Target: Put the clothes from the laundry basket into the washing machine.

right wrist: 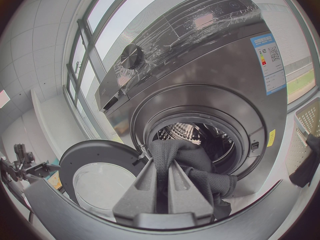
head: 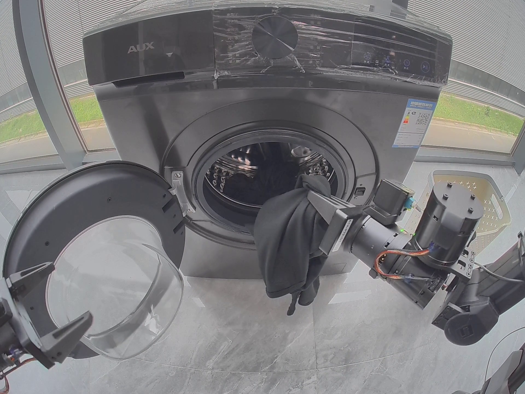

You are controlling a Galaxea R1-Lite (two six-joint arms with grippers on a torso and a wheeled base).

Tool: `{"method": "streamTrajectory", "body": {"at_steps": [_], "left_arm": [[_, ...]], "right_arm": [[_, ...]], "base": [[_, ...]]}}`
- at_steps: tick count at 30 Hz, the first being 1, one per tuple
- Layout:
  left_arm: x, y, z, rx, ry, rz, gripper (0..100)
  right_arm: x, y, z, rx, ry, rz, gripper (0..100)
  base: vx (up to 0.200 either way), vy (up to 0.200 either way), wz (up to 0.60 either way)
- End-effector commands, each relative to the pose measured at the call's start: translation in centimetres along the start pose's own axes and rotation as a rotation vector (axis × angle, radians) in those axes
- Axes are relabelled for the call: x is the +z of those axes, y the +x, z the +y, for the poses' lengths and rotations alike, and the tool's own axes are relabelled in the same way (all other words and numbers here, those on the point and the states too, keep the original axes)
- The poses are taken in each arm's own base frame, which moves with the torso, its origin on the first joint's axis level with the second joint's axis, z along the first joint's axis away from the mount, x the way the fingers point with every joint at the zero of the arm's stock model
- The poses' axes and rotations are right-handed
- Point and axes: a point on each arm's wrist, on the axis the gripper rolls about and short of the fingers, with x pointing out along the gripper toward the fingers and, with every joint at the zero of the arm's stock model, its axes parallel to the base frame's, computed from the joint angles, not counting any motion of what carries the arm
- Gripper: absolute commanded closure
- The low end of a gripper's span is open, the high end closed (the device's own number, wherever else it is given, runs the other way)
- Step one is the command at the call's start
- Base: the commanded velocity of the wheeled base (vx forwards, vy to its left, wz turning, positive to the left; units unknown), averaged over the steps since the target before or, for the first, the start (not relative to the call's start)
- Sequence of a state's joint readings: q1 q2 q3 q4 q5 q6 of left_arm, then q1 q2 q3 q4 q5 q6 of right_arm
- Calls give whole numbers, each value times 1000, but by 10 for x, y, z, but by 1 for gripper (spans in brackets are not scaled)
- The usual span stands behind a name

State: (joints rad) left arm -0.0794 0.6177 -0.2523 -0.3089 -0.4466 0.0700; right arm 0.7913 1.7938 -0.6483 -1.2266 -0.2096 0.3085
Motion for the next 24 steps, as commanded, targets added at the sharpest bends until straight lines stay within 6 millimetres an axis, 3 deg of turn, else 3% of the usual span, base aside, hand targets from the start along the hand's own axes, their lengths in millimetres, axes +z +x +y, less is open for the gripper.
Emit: {"method": "streamTrajectory", "body": {"at_steps": [1,7,13,24], "left_arm": [[-5,77,0,-264,-49,169,0],[-8,120,-25,-310,-75,220,0],[-15,160,-33,-327,-71,201,0],[-47,192,-46,-381,-76,331,0]], "right_arm": [[3,20,12,21,64,-42,100],[5,25,13,9,60,-28,100],[7,28,14,1,62,-41,100],[7,30,16,8,64,-44,100]], "base": [[0,0,0],[0,0,0],[0,0,0],[0,0,0]]}}
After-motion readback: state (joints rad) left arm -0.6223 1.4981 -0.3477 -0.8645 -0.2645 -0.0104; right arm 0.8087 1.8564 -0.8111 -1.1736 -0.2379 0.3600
